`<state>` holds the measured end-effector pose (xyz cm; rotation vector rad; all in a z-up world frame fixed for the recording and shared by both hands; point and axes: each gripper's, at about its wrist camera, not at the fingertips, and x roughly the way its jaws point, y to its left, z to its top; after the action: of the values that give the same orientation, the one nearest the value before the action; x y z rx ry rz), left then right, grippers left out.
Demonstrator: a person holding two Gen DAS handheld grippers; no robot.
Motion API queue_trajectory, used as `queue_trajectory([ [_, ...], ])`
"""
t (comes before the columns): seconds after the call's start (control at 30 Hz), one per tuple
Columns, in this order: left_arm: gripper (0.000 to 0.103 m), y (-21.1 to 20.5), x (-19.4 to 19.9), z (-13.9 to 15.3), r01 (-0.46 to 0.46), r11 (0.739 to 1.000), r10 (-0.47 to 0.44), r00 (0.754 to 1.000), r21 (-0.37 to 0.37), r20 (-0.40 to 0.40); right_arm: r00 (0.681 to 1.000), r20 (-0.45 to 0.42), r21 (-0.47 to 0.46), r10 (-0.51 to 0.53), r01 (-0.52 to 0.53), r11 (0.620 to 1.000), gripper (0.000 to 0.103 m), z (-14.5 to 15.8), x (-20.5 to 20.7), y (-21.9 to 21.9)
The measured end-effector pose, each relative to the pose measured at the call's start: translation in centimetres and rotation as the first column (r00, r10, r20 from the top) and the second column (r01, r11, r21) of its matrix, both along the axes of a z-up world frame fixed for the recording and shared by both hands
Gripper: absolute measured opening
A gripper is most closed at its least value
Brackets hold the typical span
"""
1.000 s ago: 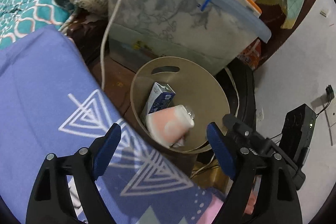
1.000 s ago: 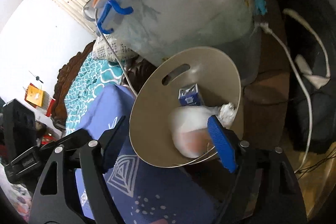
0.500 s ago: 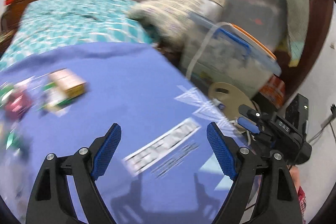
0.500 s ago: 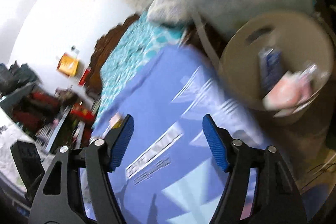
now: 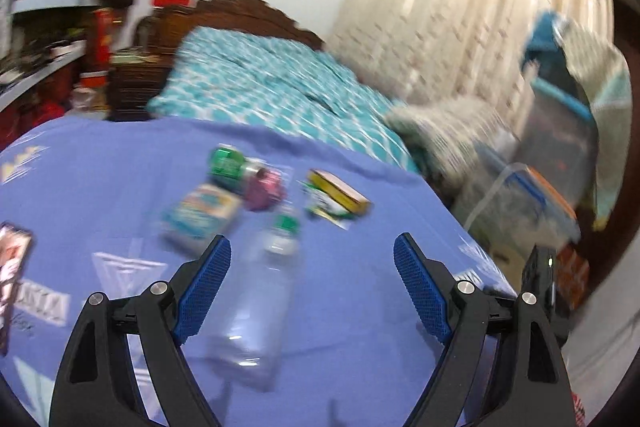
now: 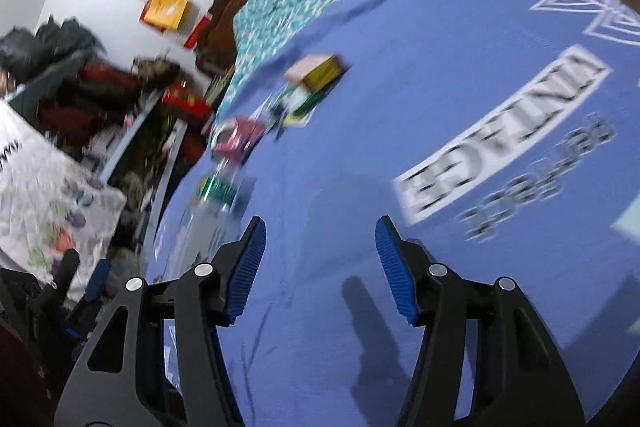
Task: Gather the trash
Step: 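Open both grippers over the wastebasket and swing back toward the bed, then grasp the clear plastic bottle with the left gripper while the right gripper approaches the tissue pack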
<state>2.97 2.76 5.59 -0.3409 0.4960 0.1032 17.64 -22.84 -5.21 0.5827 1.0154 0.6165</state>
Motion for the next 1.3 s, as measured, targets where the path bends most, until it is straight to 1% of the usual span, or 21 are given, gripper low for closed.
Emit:
queue_trajectory([
  [0.07,0.08,2.6,-2.0,0.1,-0.063,0.998,0.063,0.998,-0.019,0.022,1.0,0.004,-0.013,0.013,-0.013,1.0,0.061,0.3,0.0,1.7],
  [0.17,0.08,5.2,-4.2,-0.2,-0.14,0.989,0.142,0.989,-0.042,0.036,1.0,0.0,-0.025,0.023,-0.023,0.999,0.063,0.5,0.1,3.3],
  [0.3,0.08,9.5,-7.6,-0.7,-0.265,0.96,0.269,0.963,-0.095,0.033,0.999,-0.016,-0.035,0.032,-0.033,0.999,0.064,0.3,0.5,3.6],
  [0.37,0.08,11.5,-9.5,-0.8,-0.338,0.936,0.343,0.939,-0.104,0.035,0.999,-0.016,-0.038,0.044,-0.044,0.998,0.064,0.1,0.4,4.6],
  [0.4,0.08,12.5,-10.7,-0.9,-0.382,0.918,0.388,0.921,-0.104,0.037,0.999,-0.014,-0.039,0.05,-0.05,0.998,0.064,0.0,0.1,5.0],
  [0.47,0.08,14.6,-13.4,-1.2,-0.479,0.873,0.483,0.875,-0.094,0.035,0.998,-0.01,-0.038,0.068,-0.069,0.997,0.064,0.0,-0.1,5.9],
  [0.5,0.08,15.3,-14.3,-1.3,-0.507,0.857,0.511,0.859,-0.088,0.031,0.997,-0.008,-0.039,0.078,-0.078,0.996,0.064,0.0,-0.2,6.3],
  [0.53,0.08,16.2,-15.4,-1.5,-0.545,0.835,0.548,0.836,-0.078,0.019,0.996,-0.006,-0.042,0.087,-0.087,0.995,0.064,-0.1,-0.2,6.9],
  [0.6,0.08,17.3,-16.8,-2.0,-0.593,0.803,0.594,0.805,-0.06,-0.007,0.995,-0.006,-0.05,0.103,-0.103,0.993,0.064,-0.4,-0.4,7.7],
  [0.63,0.08,17.7,-17.2,-2.4,-0.608,0.792,0.607,0.794,-0.052,-0.029,0.995,0.006,-0.055,0.104,-0.103,0.993,0.064,-0.4,-0.5,8.0],
  [0.67,0.08,17.8,-17.4,-2.8,-0.613,0.788,0.612,0.79,-0.05,-0.046,0.994,0.013,-0.065,0.107,-0.106,0.992,0.064,-0.4,-0.5,8.2],
  [0.7,0.08,17.9,-17.4,-3.2,-0.613,0.788,0.61,0.79,-0.053,-0.067,0.994,0.019,-0.073,0.111,-0.11,0.991,0.064,-0.3,-0.5,8.4],
  [0.73,0.08,17.8,-17.3,-3.6,-0.605,0.794,0.6,0.796,-0.057,-0.083,0.993,0.021,-0.078,0.114,-0.112,0.991,0.064,-0.4,-0.4,8.5],
  [0.8,0.08,17.1,-16.5,-3.9,-0.573,0.817,0.567,0.818,-0.056,-0.096,0.993,0.021,-0.076,0.116,-0.114,0.991,0.064,-0.3,-0.2,8.2],
  [0.9,0.08,15.4,-14.2,-3.7,-0.466,0.884,0.462,0.883,-0.039,-0.08,0.994,0.017,-0.059,0.105,-0.103,0.993,0.063,-0.3,-0.1,7.4],
  [0.97,0.08,14.1,-12.5,-3.5,-0.385,0.922,0.382,0.921,-0.032,-0.078,0.995,0.021,-0.054,0.094,-0.092,0.994,0.062,-0.2,-0.1,6.8],
  [1.03,0.08,12.1,-9.8,-3.5,-0.245,0.969,0.24,0.966,-0.035,-0.099,0.996,0.026,-0.053,0.085,-0.084,0.995,0.062,-0.2,0.0,6.2],
  [1.07,0.08,11.1,-8.2,-3.7,-0.176,0.984,0.17,0.978,-0.043,-0.118,0.997,0.024,-0.051,0.079,-0.078,0.996,0.062,-0.3,0.0,5.9],
  [1.17,0.081,8.5,-4.2,-4.0,-0.045,0.998,0.036,0.986,-0.052,-0.16,0.997,0.02,-0.026,0.068,-0.068,0.997,0.061,-0.4,-0.1,5.3],
  [1.27,0.091,5.8,-0.8,-4.6,0.027,0.999,-0.029,0.983,-0.018,-0.184,0.997,0.022,-0.025,0.074,-0.073,0.997,0.061,-0.4,-0.2,4.9],
  [1.3,0.091,4.9,0.5,-4.8,0.052,0.999,-0.052,0.979,-0.005,-0.199,0.997,0.022,-0.029,0.077,-0.076,0.997,0.061,-0.4,-0.1,4.8],
])
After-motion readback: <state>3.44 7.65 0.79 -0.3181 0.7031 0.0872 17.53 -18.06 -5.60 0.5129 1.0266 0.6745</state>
